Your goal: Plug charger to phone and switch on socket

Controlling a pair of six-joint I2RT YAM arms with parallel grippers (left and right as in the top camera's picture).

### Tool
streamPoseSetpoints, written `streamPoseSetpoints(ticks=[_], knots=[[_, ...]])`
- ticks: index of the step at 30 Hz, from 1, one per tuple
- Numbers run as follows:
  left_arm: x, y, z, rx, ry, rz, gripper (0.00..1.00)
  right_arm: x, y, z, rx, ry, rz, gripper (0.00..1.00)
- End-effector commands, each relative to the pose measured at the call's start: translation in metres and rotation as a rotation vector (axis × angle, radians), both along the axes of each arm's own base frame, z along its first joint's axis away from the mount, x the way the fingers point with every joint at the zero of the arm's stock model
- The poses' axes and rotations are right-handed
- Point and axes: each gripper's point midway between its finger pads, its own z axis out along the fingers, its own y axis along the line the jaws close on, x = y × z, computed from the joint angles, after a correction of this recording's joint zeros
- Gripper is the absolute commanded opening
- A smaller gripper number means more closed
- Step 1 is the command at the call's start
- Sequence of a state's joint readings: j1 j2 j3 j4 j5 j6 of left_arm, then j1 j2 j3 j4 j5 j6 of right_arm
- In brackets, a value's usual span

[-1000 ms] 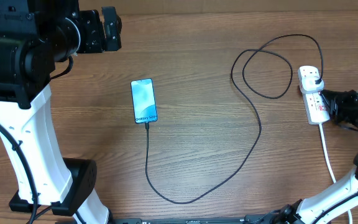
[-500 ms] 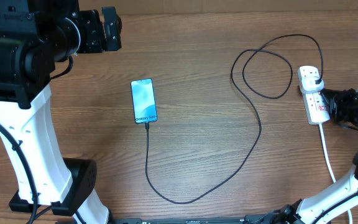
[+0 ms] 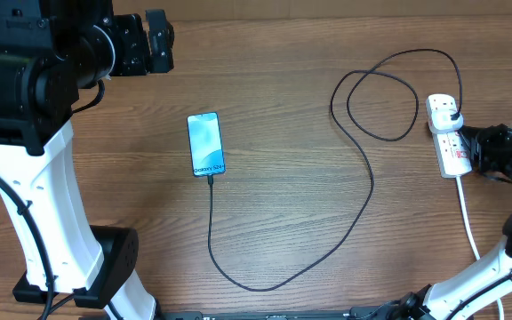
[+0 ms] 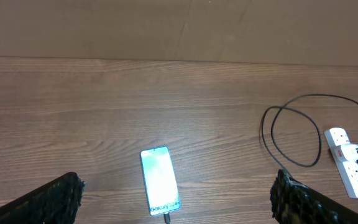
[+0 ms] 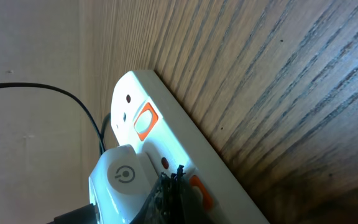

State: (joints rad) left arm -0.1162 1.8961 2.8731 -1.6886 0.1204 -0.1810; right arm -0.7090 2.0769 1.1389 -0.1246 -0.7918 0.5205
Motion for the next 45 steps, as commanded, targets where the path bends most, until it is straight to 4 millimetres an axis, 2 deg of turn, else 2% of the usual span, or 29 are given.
streamPoseSetpoints(ticks=[1,10,21,25,28,32,35,38,42,45], knots=[[-0.002,0.0,0.002,-0.002,-0.007,-0.009,1.0,0.001,0.04,-0.013,0.055,0.054,0.071,0.04],[-0.002,0.0,0.002,-0.002,-0.007,-0.009,1.0,-0.003,0.043,-0.016,0.074,0.078,0.073,0.04],[-0.002,0.0,0.002,-0.001,-0.007,-0.009,1.0,-0.005,0.059,-0.026,0.062,0.142,0.09,0.04],[-0.002,0.0,0.002,-0.001,-0.007,-0.009,1.0,-0.003,0.052,-0.024,0.059,0.13,0.071,0.04],[-0.002,0.0,0.002,-0.001,-0.007,-0.009,0.99,-0.005,0.036,-0.02,0.064,0.119,0.03,0.04],[-0.002,0.0,0.002,-0.001,-0.007,-0.009,1.0,-0.011,0.006,0.003,0.061,0.066,-0.027,0.04],[-0.002,0.0,0.002,-0.001,-0.008,-0.009,1.0,-0.023,-0.017,0.029,0.042,0.032,-0.082,0.04],[-0.002,0.0,0.002,-0.001,-0.007,-0.009,1.0,-0.033,-0.03,0.059,0.007,-0.002,-0.115,0.04],[-0.002,0.0,0.002,-0.001,-0.007,-0.009,0.99,-0.038,-0.029,0.102,-0.061,-0.067,-0.104,0.04],[-0.002,0.0,0.002,-0.001,-0.008,-0.009,1.0,-0.038,-0.017,0.128,-0.107,-0.11,-0.067,0.04]])
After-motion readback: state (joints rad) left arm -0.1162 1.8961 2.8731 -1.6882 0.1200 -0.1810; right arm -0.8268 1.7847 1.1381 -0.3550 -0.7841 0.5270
